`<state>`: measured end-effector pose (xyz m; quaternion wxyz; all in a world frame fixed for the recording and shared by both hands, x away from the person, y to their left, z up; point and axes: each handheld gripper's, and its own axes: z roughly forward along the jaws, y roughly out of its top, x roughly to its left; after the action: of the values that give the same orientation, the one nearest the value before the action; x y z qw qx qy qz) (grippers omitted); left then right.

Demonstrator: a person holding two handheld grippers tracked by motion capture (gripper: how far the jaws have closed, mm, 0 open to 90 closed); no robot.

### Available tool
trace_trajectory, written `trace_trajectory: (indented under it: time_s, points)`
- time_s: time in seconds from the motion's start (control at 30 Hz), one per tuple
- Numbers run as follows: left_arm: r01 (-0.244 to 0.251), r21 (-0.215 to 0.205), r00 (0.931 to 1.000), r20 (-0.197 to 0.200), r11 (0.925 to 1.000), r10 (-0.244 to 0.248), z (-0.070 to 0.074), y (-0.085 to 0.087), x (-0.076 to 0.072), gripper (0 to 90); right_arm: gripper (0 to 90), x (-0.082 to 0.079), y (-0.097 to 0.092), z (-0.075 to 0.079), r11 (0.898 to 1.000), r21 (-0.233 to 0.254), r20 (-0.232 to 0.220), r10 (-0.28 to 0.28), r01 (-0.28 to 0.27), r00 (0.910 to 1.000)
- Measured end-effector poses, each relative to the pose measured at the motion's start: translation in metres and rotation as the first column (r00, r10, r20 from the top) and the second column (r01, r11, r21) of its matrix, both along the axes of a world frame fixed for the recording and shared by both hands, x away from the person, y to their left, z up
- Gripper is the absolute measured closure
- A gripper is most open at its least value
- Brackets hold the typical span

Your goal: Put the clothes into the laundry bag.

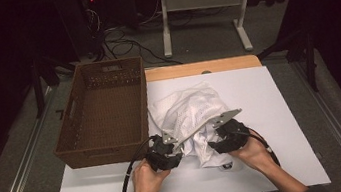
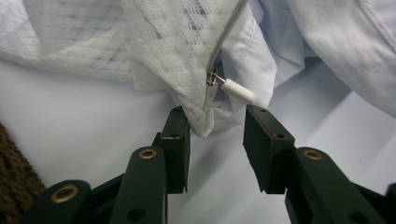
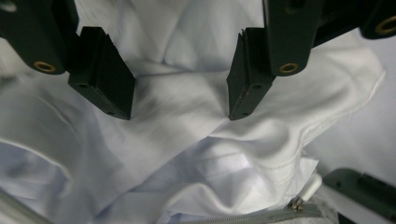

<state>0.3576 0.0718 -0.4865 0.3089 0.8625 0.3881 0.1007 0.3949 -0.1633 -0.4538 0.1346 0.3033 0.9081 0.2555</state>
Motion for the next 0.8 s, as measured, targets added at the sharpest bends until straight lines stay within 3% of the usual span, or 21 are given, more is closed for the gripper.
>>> trace_trajectory:
  time_s: [0.13,0.4,0.5,0.6,0.7,0.8]
  points:
    - [0.01,0.018,0.9999,-0.007,0.9998,-0.01,-0.005,-0.006,0.001,59.8,38.4,0.012,0.015,-0.005,1.0,-0.015,-0.013,0.008,-0.008,0.9999]
    - [0.011,0.047,0.9998,0.018,0.9988,-0.012,-0.013,-0.018,0.004,51.7,38.6,0.026,0.034,-0.021,0.995,-0.099,-0.056,0.02,-0.026,0.9982]
    - [0.008,0.061,0.9998,0.016,0.9981,-0.009,-0.016,-0.022,0.007,51.6,47.8,0.027,0.039,-0.025,0.989,-0.14,-0.038,0.039,-0.044,0.9985]
    - [0.006,0.051,0.9998,0.017,0.9987,-0.007,-0.017,-0.022,0.01,54.5,68.0,0.028,0.042,-0.026,0.984,-0.172,-0.012,0.056,-0.057,0.9984]
    - [0.02,0.055,0.9993,0.032,0.9983,-0.021,-0.017,-0.023,0.009,60.9,81.4,0.026,0.042,-0.024,0.984,-0.168,0.017,0.068,-0.064,0.9976]
    - [0.031,0.053,0.9985,0.043,0.9981,-0.033,-0.017,-0.022,0.009,71.0,84.2,0.028,0.03,-0.012,0.998,-0.051,-0.003,0.039,-0.039,0.9992]
